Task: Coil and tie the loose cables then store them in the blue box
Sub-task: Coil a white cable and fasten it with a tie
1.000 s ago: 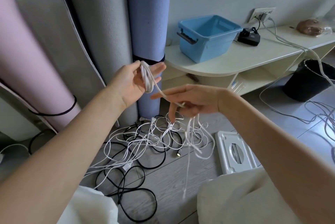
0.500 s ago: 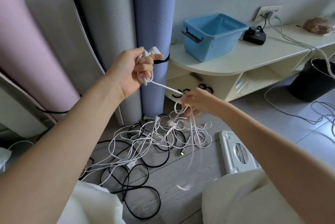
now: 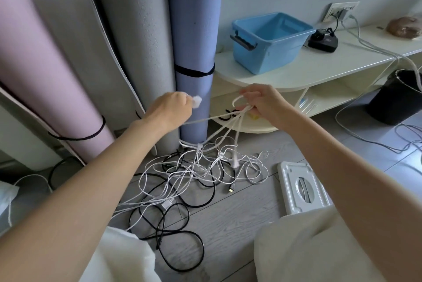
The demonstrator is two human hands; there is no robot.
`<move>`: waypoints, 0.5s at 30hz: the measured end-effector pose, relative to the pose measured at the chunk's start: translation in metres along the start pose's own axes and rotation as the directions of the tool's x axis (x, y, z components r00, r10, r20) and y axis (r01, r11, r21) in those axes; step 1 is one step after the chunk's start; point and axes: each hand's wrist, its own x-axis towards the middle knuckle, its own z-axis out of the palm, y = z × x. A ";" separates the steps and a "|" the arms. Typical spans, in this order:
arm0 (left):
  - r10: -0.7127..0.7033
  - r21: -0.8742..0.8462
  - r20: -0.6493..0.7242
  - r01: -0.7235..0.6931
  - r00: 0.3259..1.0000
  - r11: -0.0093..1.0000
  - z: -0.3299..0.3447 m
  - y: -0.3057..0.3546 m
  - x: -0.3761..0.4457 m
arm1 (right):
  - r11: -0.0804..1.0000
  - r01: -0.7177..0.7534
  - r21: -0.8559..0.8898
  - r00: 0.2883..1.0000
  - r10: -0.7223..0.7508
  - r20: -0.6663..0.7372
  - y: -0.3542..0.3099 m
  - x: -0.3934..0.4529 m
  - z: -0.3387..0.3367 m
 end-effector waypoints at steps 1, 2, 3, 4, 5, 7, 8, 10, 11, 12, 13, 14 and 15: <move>-0.033 -0.056 0.047 0.035 0.998 0.998 0.003 0.001 0.000 | 0.995 -0.001 0.097 0.999 -0.002 0.033 -0.003 0.000 0.001; -0.058 -0.161 0.085 0.071 0.995 0.984 0.005 0.002 0.000 | 0.981 0.000 0.192 0.996 -0.017 0.087 -0.007 -0.003 0.002; -0.075 -0.306 0.134 0.113 0.988 0.945 0.005 0.004 -0.001 | 0.965 -0.003 0.261 0.989 -0.036 0.144 -0.011 -0.005 0.003; -0.091 -0.462 0.169 0.161 0.981 0.872 0.003 0.009 -0.004 | 0.950 -0.007 0.313 0.979 -0.058 0.198 -0.014 -0.008 0.007; -0.109 -0.577 0.191 0.202 0.975 0.792 0.002 0.013 -0.006 | 0.938 -0.008 0.347 0.968 -0.079 0.237 -0.015 -0.010 0.011; -0.070 -0.621 0.205 0.185 0.976 0.761 0.004 0.022 -0.008 | 0.916 -0.004 0.401 0.945 -0.128 0.302 -0.016 -0.017 0.025; -0.028 -0.601 0.216 0.155 0.976 0.784 0.005 0.026 -0.010 | 0.908 0.009 0.420 0.930 -0.162 0.330 -0.016 -0.020 0.031; 0.011 -0.641 0.296 0.190 0.955 0.744 0.005 0.036 -0.018 | 0.897 0.035 0.441 0.920 -0.201 0.337 -0.018 -0.025 0.039; 0.013 -0.698 0.342 0.245 0.939 0.673 0.004 0.039 -0.021 | 0.889 0.023 0.458 0.928 -0.189 0.321 -0.021 -0.026 0.040; 0.029 -0.747 0.366 0.275 0.930 0.605 0.003 0.041 -0.023 | 0.878 0.002 0.480 0.938 -0.167 0.302 -0.023 -0.027 0.039; 0.049 -0.775 0.373 0.282 0.927 0.565 0.001 0.043 -0.026 | 0.863 -0.025 0.504 0.948 -0.140 0.287 -0.025 -0.027 0.037; 0.067 -0.788 0.371 0.276 0.926 0.551 0.002 0.042 -0.025 | 0.848 -0.055 0.528 0.952 -0.115 0.284 -0.026 -0.027 0.035; 0.074 -0.794 0.375 0.279 0.924 0.540 0.002 0.042 -0.026 | 0.841 -0.079 0.535 0.952 -0.096 0.290 -0.027 -0.027 0.034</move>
